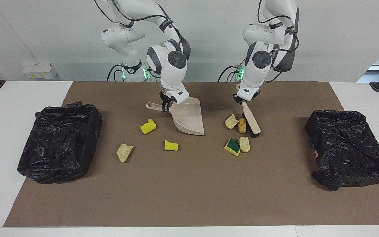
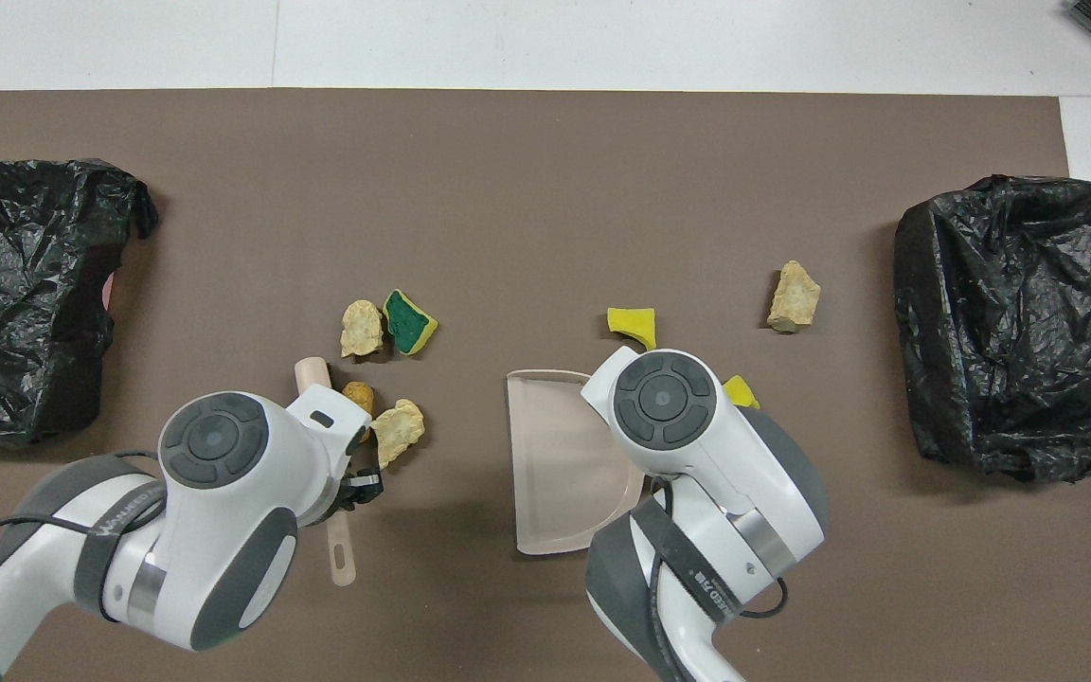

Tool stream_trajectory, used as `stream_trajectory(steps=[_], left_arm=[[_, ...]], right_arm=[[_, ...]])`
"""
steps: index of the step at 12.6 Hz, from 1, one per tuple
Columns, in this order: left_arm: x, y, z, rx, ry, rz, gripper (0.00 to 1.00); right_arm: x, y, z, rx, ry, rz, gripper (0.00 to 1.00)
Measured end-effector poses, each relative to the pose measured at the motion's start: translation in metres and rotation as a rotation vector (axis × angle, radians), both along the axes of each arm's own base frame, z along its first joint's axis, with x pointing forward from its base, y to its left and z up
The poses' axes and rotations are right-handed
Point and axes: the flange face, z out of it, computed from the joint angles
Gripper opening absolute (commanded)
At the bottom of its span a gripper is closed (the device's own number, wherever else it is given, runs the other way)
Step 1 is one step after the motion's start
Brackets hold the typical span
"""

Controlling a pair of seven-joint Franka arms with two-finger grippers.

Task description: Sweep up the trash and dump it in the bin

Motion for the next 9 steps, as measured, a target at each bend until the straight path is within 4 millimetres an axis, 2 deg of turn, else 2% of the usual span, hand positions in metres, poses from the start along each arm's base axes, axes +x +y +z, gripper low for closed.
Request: stream_trajectory(steps=[4, 7, 9], left_arm=[[-0.018, -0.066, 0.001, -0.157, -0.067, -0.019, 0.00], [-0.048, -0.120, 0.012, -0.209, -0.103, -0.129, 0.00], [-0.057, -0.139, 0.024, -0.228, -0.117, -0.173, 0.00]], right_arm=[[0.002, 0.002, 0.001, 0.018, -0.022, 0.012, 0.00], [0.002, 0.003, -0.004, 0.024, -0.028, 0.016, 0.00], [0.004, 0.004, -0.011, 0.027, -0.032, 0.020, 0.00]])
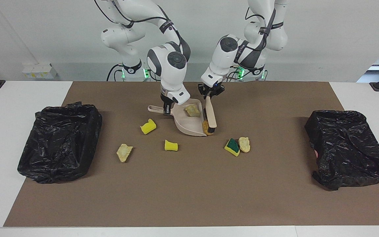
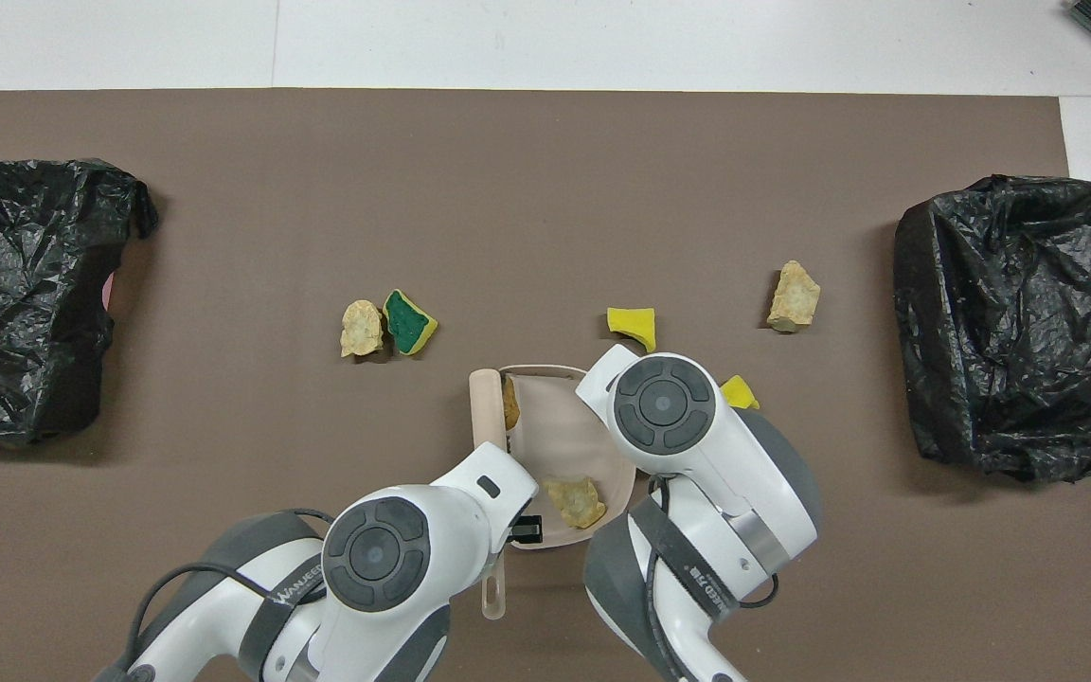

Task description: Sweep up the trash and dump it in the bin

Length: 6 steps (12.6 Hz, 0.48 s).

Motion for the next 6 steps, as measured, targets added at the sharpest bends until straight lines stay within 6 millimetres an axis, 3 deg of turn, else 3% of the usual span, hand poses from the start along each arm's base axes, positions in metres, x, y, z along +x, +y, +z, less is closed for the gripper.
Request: stream_trajectory(steps=[4, 6], left_arm=[[0.020, -0.005, 0.047, -0.008, 0.023, -0.009, 0.00], [0.052, 0.022, 0.069, -0.006, 0.040, 0.017, 0.00]], right_arm=[[0.000, 0.003, -0.003, 0.005, -0.004, 0.008, 0.00], [0.000, 0.003, -0.003, 0.004, -0.003, 0.008, 0.00]])
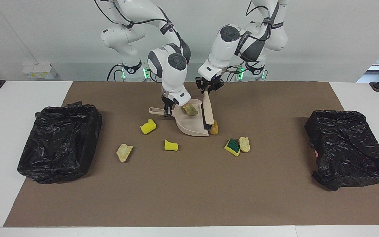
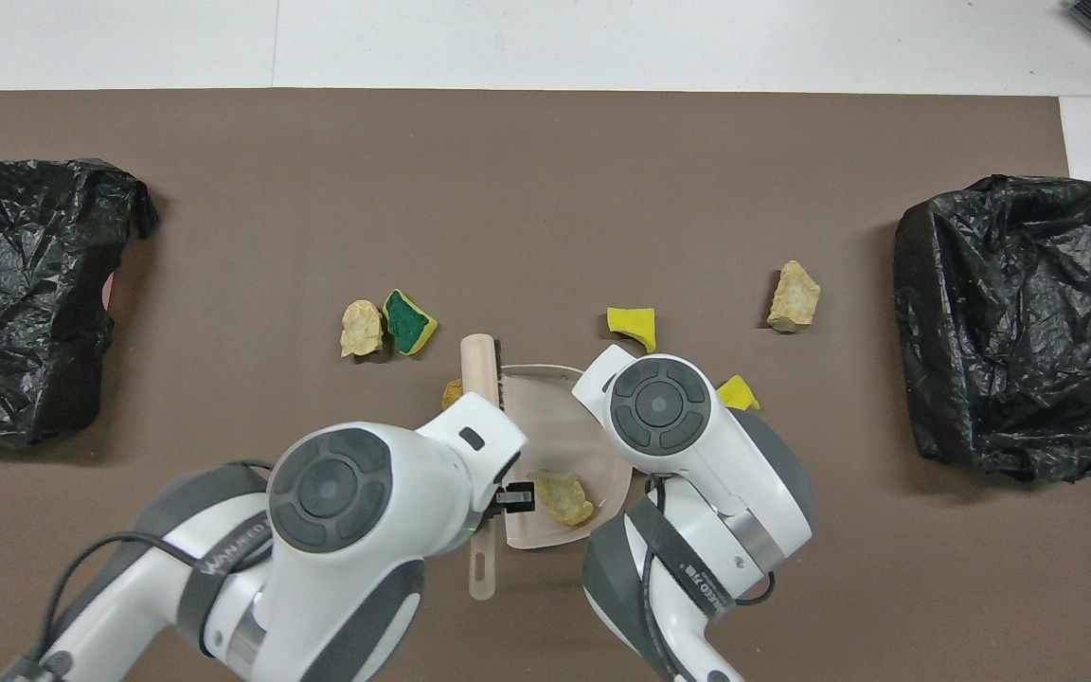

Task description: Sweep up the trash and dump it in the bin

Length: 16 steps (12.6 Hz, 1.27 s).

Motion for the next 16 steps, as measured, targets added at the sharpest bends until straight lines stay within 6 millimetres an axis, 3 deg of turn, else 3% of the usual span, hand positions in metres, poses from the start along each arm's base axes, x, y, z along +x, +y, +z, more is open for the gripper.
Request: stream_trajectory(steps=[2, 6, 8, 11, 13, 16], left_arm=[[0.034, 0.042, 0.007, 0.006, -0.014, 0.006, 0.00], [0.092, 0.142, -0.007, 0.057, -0.067, -0.112, 0.00], [0.121, 0.186, -0.021, 0.108, -0.077, -0.197, 0.00], [0.161, 0.237, -0.058, 0.143, -0.059, -0.358, 0.00], [0.172, 0.247, -0.078, 0.168, -0.052, -0.463, 0.00], [0.170, 0.229, -0.091, 0.167, -0.038, -0.540, 0.00]], right_arm=[[0.000, 0.000, 0.000, 0.000, 0.000, 0.000, 0.00], [0.000, 0.000, -0.001, -0.002, 0.003, 0.000, 0.00], [0.000, -0.001, -0.002, -0.005, 0.005, -0.005, 0.00], [-0.006, 0.003, -0.004, -0.025, 0.014, -0.049, 0.00], [-0.009, 0.005, -0.004, -0.037, 0.016, -0.064, 0.00], [-0.010, 0.006, -0.004, -0.040, 0.015, -0.069, 0.00]])
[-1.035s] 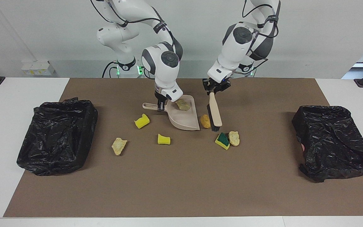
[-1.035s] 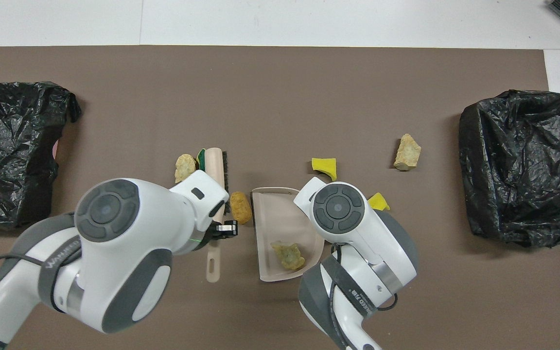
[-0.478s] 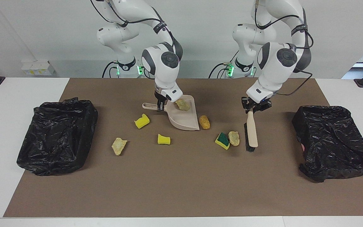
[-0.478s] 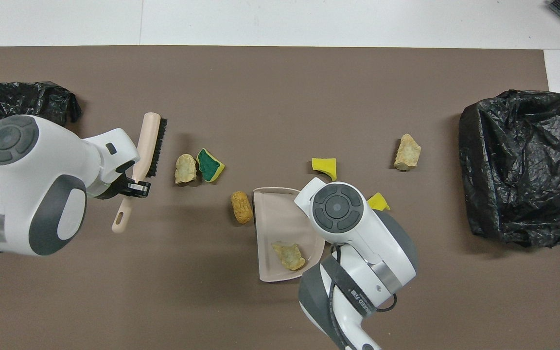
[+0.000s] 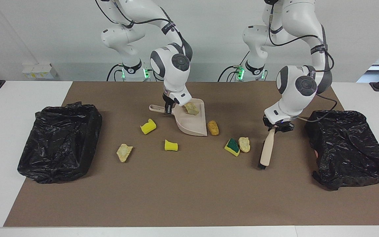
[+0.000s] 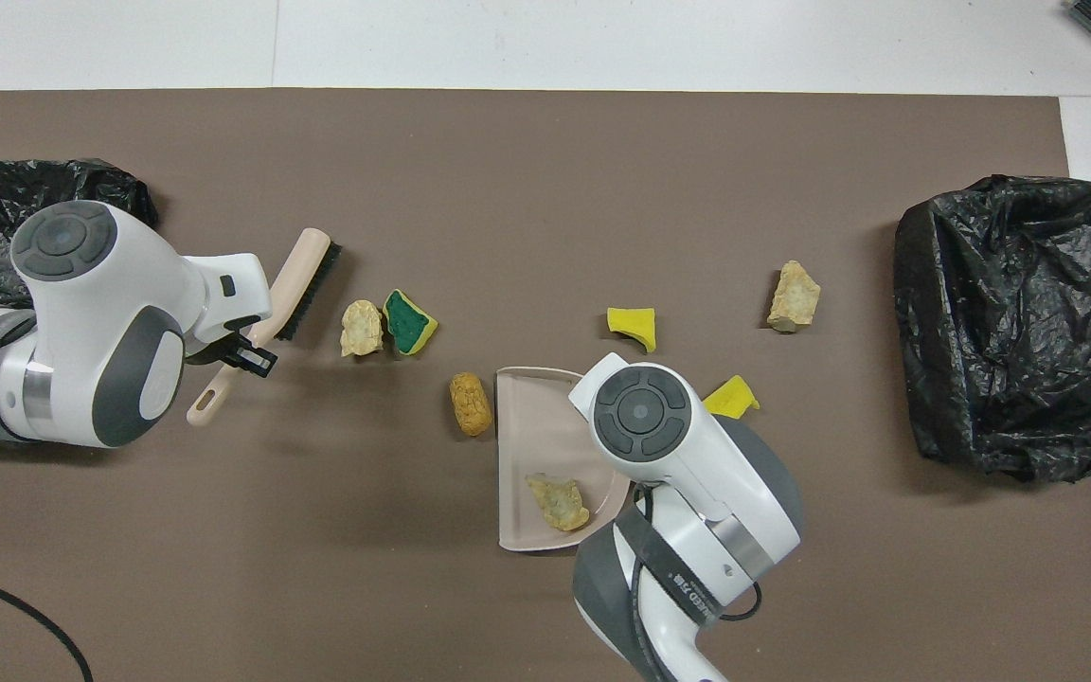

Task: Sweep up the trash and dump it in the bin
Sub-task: 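Sweep the sponge and bread into the dustpan with the left gripper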

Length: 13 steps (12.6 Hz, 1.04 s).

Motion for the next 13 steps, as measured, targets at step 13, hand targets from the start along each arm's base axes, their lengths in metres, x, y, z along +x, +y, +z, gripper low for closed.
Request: stream_trajectory(steps=[13], left_arm=[[-0.173, -0.194, -0.012, -0.064, 0.167, -0.026, 0.00]], right_arm=[[-0.005, 0.006, -0.010, 0.005, -0.027, -0.004, 0.00]])
